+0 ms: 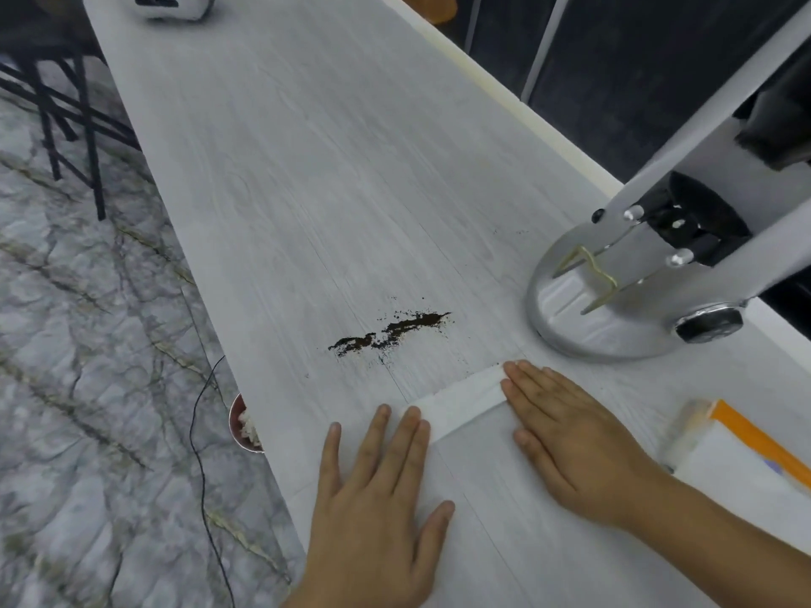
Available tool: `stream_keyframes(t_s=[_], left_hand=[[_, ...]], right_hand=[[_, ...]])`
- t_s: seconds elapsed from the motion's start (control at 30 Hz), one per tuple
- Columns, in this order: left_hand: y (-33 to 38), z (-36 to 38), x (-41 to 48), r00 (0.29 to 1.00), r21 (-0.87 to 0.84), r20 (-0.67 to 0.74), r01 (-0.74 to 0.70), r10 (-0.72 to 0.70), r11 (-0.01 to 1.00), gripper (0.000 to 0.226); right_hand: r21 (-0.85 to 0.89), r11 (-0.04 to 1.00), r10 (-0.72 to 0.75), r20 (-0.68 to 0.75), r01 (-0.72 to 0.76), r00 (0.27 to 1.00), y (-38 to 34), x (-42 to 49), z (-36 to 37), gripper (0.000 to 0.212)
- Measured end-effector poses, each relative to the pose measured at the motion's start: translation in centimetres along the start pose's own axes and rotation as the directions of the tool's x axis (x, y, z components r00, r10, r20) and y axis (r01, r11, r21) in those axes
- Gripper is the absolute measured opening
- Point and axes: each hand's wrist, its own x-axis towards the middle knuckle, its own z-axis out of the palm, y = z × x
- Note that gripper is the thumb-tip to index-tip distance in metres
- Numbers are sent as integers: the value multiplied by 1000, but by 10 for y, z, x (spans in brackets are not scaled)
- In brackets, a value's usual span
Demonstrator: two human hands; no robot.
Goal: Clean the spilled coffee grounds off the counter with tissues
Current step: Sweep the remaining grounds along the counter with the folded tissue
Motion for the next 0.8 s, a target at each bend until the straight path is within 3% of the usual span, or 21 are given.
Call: stream_keyframes(t_s=[0.23,0.47,0.7,0.8], left_hand=[[-42,-20,40,997,9,46,56,-56,998,70],[-43,-21,19,999,-23,13,45,-45,999,64],[-49,-17,-29,993,1,-68,-100,100,995,55],[-62,-14,-27,962,-34,-168,-224,216,974,39]], right_hand=[[-1,1000,15,-11,-15,1000,-7,68,-2,58],[29,997,77,-3,-77,997,-36,37,0,60],[90,977,198,-80,-191,977,-97,-44,19,56],[123,960,264,-104,-251,959,-114,-59,24,58]])
